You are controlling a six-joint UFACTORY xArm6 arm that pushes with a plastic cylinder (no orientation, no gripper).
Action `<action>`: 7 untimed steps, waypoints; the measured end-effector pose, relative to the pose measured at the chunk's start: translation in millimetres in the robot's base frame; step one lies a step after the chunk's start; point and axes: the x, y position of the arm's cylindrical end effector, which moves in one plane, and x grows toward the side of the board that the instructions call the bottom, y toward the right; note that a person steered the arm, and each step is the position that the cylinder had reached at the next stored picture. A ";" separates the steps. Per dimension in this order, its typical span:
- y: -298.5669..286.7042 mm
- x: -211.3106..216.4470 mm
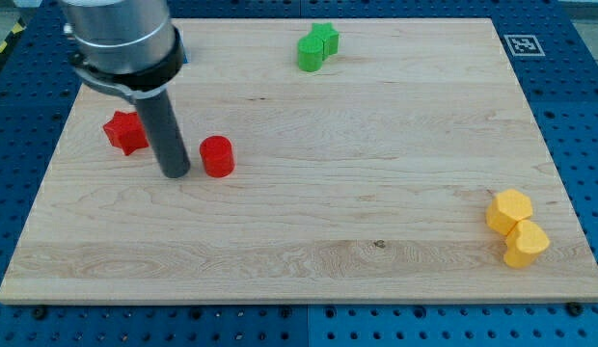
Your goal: Push the red circle towards the red star
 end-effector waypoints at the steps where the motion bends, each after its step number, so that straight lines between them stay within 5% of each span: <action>1: -35.7 8.2; 4: 88.0 41.9; 7: 87.9 19.5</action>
